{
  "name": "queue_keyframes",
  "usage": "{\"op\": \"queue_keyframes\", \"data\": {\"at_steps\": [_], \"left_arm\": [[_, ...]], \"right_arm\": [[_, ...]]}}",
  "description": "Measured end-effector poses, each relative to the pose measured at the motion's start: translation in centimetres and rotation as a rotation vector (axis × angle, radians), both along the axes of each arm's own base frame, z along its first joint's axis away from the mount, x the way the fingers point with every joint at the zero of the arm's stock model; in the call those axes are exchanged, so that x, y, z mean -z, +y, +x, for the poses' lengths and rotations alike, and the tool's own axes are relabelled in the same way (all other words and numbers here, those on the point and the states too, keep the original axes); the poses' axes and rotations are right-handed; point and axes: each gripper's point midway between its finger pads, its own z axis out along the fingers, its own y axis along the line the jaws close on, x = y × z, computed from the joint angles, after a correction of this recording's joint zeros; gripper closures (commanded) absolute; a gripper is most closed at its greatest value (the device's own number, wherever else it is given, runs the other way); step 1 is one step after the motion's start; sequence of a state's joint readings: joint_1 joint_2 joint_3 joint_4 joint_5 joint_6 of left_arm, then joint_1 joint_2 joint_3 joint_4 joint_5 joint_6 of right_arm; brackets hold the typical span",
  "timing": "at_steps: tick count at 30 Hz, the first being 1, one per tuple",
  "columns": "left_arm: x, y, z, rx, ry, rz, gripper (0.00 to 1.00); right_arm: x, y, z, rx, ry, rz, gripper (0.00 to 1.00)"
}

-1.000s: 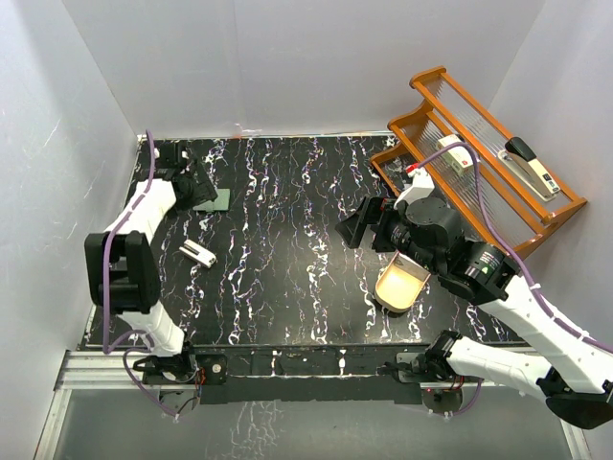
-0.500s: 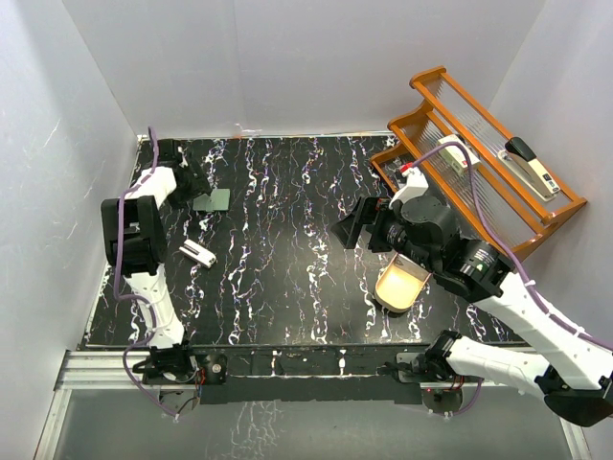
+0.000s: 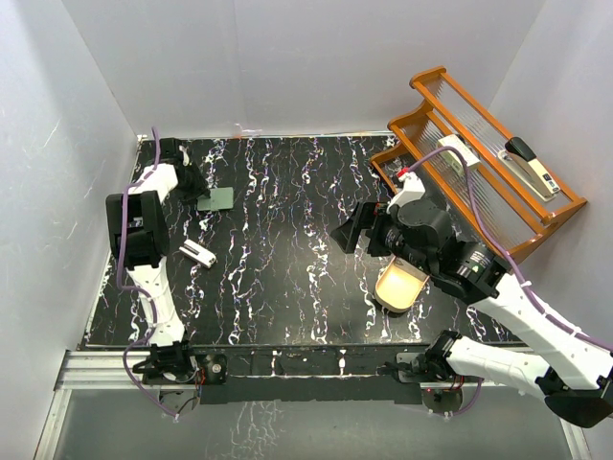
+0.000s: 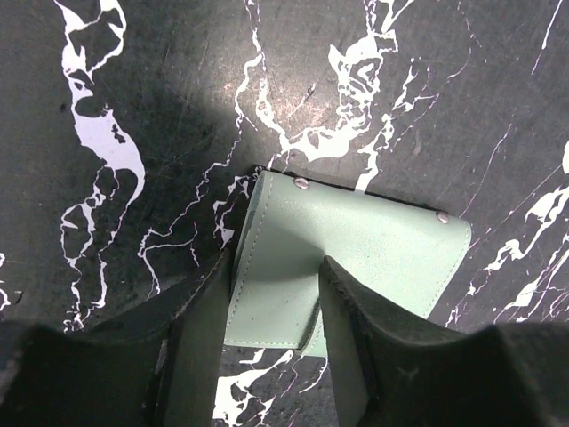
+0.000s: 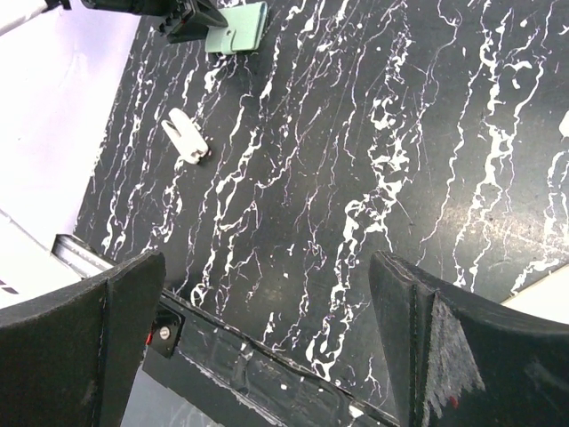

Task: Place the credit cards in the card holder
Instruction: Move the card holder to the center of the board.

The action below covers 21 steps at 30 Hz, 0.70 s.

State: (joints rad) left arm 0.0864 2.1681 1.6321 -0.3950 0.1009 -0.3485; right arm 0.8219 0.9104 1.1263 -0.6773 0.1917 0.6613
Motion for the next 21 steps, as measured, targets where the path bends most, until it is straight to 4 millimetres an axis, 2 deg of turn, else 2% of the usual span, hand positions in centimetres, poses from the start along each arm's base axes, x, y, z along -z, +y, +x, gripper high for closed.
{"op": "queue_keyframes", "data": {"at_steps": [5,11,15,21], "left_arm": [[0.2,-0.8,-1.1,0.009,0.028,-0.006,0.64],[0.2,-4.3,-4.4,0.076,0.090,-0.010,0.69],[0.2,-7.8,-7.3,0.145,0.140,-0.021,0.69],[0.3,-11.8,-13.2,0.200,0.228,-0.048,0.67]], "right_arm": [[1.1,-0.1,-0.1,0.003,0.018,-0.016,0.02],[1.3,-0.3,0.0,0.021,0.030,-0.016,0.02],[1.6,-0.6,-0.1,0.032,0.042,-0.022,0.02],[2.1,-1.1,-0.7,0.044,0.063,-0.012,0.02]]}}
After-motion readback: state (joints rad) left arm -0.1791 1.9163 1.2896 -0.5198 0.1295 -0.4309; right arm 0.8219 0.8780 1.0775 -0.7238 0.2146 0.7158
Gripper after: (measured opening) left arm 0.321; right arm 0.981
